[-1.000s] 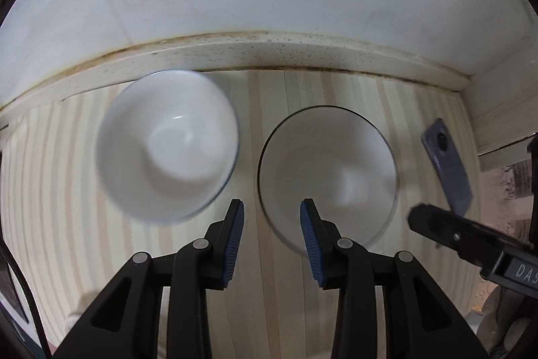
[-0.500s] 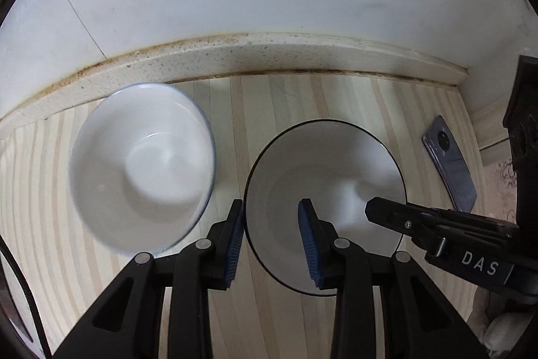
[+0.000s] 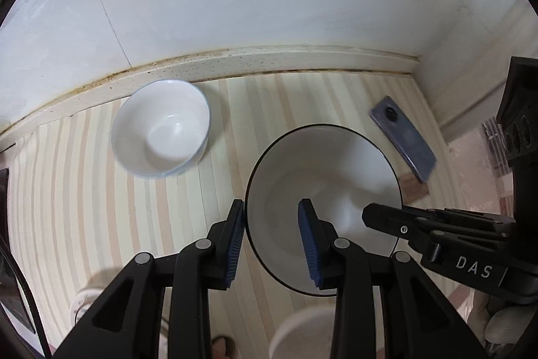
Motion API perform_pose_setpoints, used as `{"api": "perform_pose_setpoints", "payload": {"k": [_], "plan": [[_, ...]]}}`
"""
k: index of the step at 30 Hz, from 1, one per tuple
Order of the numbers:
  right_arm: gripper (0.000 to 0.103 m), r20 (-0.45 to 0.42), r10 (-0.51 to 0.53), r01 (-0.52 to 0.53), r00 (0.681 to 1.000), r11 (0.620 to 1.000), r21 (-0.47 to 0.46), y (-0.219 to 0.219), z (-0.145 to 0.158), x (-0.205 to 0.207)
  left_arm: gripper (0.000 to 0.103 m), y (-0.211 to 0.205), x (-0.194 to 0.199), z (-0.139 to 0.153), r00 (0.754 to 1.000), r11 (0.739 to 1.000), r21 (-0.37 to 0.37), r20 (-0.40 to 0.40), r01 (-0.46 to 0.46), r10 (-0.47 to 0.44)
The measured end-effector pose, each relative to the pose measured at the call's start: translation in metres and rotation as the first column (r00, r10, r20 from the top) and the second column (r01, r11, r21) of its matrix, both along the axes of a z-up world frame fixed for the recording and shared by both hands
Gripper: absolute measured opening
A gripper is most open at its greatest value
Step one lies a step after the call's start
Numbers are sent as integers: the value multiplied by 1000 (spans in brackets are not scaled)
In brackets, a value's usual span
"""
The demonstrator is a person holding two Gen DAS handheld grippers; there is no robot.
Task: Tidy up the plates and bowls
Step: 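Carry the white bowl with both grippers over the other white bowl, then lower the white bowl into the other white bowl and open both grippers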
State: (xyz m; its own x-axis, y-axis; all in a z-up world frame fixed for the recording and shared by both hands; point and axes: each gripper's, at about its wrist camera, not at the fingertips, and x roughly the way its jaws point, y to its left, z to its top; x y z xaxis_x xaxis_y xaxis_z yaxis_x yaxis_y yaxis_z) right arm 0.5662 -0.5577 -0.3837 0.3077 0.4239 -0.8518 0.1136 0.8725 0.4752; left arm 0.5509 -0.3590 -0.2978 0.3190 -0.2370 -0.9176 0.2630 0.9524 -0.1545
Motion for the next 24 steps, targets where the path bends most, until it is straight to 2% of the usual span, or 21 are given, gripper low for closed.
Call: {"api": "perform_pose_setpoints", "payload": {"k": [7,11,17,24], "plan": [[18,18,-9,9,1000,1000,-7,1,22,-64,30,7,-47,21,999,1000,-8,23,29,-29],[18,8,-5,5,1000,1000,-13,4,23,-100,30,12,-74,21,999,999,-15,14,47,-46],[18,-35,-1,1,999,1000,-11,10,2,-137,30,11,-108,8,996,997,-9,-32,78,-78],[18,-83,4,-5,997,1000,-15,11,-25,-150,30,1,-128,-20,992,994,33,-74,103,-100]]}}
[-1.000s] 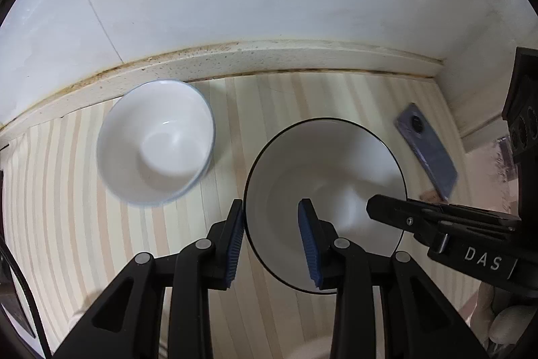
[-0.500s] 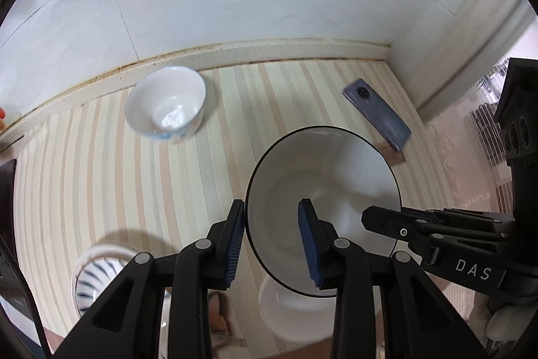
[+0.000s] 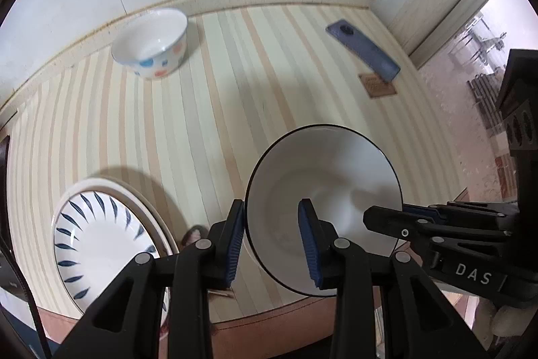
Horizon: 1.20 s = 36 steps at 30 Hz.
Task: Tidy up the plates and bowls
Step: 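Lower the white bowl into the other white bowl and open both grippers, then close both grippers side by side on the blue-polka-dot bowl rim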
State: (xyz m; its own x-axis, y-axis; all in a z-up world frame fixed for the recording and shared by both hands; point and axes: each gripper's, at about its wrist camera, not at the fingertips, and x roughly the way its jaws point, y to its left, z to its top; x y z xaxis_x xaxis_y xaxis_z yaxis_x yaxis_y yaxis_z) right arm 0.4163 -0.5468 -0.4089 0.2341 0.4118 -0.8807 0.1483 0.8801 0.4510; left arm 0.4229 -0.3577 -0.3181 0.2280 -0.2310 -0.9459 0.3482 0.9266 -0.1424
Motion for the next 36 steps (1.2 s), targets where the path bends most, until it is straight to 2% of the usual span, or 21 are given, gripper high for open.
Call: {"api": "perform_pose_setpoints", "payload": {"k": [10,12,14,19,22,23,26,29,36], "plan": [[20,-46,47,-48,998,999,-18,4,-22,1,30,-2,-4,-23,999,999,49,-31,-9,10],[21,-72,51,-50,996,999,9,2,-23,4,30,-1,-3,-24,999,999,47,-40,-10,12],[21,-67,50,-48,996,999,23,-4,-16,5,30,3,-2,-16,999,999,34,-39,-13,15],[24,16,21,-21,1000,1000,16,-31,32,16,30,30,16,30,995,995,-25,44,-93,94],[47,54,23,-25,998,999,29,-35,55,40,32,54,42,56,979,984,-32,94,-176,179],[49,68,28,-31,997,999,36,-34,60,49,32,63,52,61,973,978,-42,105,-203,207],[49,85,48,-53,995,997,63,-20,67,86,32,85,83,65,953,961,-39,127,-273,275],[49,101,53,-61,993,995,75,-2,64,128,32,107,119,55,933,941,-38,123,-336,338],[49,103,76,-84,992,994,68,48,32,227,32,136,178,16,911,916,-13,100,-401,400]]}}
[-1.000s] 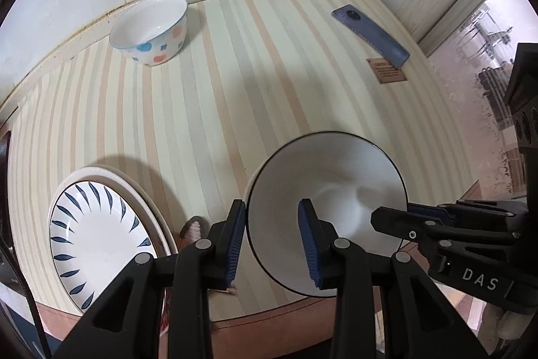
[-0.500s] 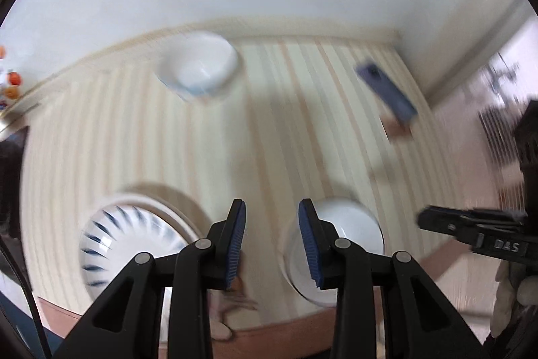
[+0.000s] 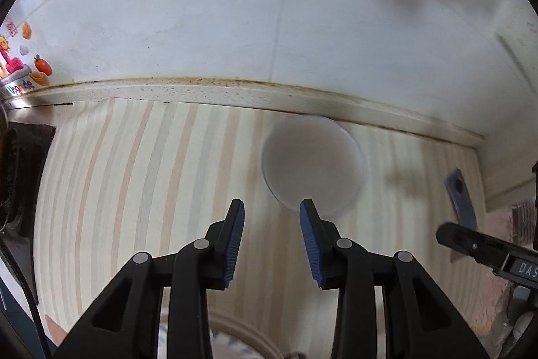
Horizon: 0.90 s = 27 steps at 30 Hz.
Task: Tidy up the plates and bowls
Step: 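Close both grippers side by side on the blue-polka-dot bowl rim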
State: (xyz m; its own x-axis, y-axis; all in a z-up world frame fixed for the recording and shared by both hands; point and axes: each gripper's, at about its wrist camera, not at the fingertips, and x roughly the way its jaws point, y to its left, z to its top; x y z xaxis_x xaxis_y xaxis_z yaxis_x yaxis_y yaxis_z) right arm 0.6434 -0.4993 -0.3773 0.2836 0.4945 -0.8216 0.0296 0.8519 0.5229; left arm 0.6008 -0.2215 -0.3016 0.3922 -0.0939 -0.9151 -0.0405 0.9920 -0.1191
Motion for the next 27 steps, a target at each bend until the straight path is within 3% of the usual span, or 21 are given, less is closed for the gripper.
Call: {"api": "perform_pose_setpoints", "payload": {"k": [9,11,13,17,27], "plan": [[49,-69,24,-22,997,999,27,42,-56,72,32,9,57,-65,993,999,-53,-121,-6,0],[42,-83,31,-28,996,999,37,47,-66,80,32,7,65,-77,991,998,-67,-135,3,-12],[28,-95,49,-46,994,998,38,52,-75,88,31,5,68,-81,992,996,-85,-125,6,-17],[18,-102,60,-60,993,998,6,55,-83,91,25,-3,68,-83,994,995,-95,-103,35,-44],[15,-96,67,-71,993,997,-36,56,-77,85,24,-14,66,-73,992,992,-92,-89,80,-89]]}}
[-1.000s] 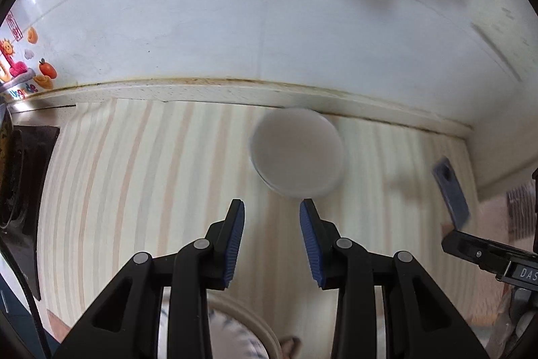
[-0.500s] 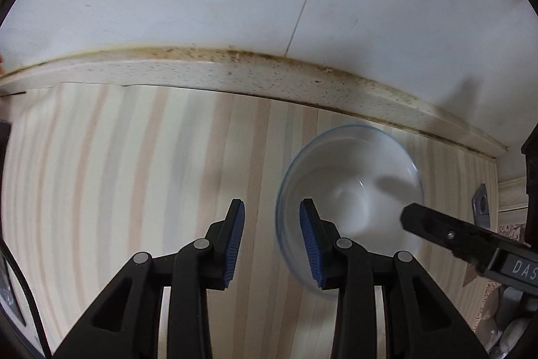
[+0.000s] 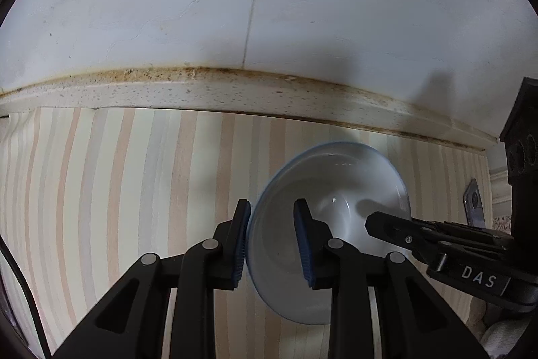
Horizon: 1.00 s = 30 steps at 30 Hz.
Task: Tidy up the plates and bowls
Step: 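Lift the blue-polka-dot bowl with both grippers over the white bowl stack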
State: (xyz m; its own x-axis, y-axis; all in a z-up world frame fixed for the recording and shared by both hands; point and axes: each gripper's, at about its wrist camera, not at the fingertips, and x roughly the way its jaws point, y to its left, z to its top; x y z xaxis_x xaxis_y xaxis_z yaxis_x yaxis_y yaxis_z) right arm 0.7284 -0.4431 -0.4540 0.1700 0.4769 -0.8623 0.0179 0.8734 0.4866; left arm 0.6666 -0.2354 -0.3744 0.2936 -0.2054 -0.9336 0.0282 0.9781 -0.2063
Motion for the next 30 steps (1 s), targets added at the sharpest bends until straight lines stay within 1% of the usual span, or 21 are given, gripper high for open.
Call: {"api": "perform_pose_setpoints", "payload": {"k": [5,9,17,23,27,30], "plan": [[16,-2,5,-5,1000,1000,0,-1,10,-16,24,-4,-9,13,1000,1000,10,8,21,-21],[15,-8,-3,3,1000,1000,0,-9,21,-34,24,-10,-26,23,999,999,23,6,41,-41],[16,-8,-27,26,1000,1000,-14,-20,45,-81,24,-22,-68,43,998,997,10,7,70,-70],[15,5,-45,45,999,998,-34,-35,76,-130,24,-36,-106,69,993,994,0,19,113,-113],[16,13,-59,60,998,997,-55,-49,94,-171,24,-47,-133,82,988,988,-16,24,155,-155],[16,6,-81,81,997,995,-55,-58,102,-201,24,-59,-154,90,982,982,-24,30,190,-189]]}}
